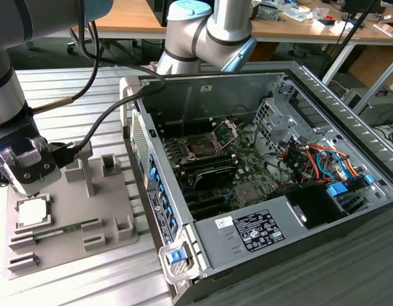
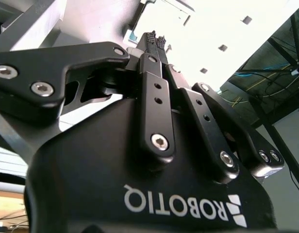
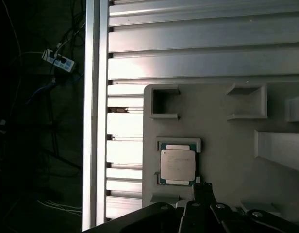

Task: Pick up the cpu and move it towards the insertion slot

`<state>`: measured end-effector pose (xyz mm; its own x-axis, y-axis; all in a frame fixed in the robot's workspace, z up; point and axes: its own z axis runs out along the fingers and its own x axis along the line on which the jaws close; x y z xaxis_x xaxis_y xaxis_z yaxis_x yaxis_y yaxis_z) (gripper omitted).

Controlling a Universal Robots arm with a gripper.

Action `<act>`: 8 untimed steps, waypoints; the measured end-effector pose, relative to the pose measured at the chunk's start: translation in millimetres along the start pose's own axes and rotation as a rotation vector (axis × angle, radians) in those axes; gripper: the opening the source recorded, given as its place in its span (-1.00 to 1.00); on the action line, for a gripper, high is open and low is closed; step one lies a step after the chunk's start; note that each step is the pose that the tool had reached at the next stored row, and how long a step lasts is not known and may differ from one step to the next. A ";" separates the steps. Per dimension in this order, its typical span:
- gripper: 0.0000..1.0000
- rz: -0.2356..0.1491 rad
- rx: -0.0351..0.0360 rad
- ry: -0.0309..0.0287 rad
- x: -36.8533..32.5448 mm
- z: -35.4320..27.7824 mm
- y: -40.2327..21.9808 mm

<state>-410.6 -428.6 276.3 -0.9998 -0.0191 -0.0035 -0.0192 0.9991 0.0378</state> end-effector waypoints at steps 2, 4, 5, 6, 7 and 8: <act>-0.79 0.000 0.0000 0.0000 0.1 1.4 -0.5; -0.79 0.000 -0.0001 0.0000 0.1 2.2 -0.8; -0.79 0.000 0.0000 0.0000 0.1 2.5 -1.0; -0.79 0.000 0.0000 0.0000 0.2 2.8 -1.1; -0.79 0.000 0.0000 0.0000 0.2 3.6 -1.4; -0.79 0.000 0.0000 0.0000 0.2 3.9 -1.6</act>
<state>-410.8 -430.0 272.3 -0.9998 -0.0191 -0.0034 -0.0193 0.9991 0.0377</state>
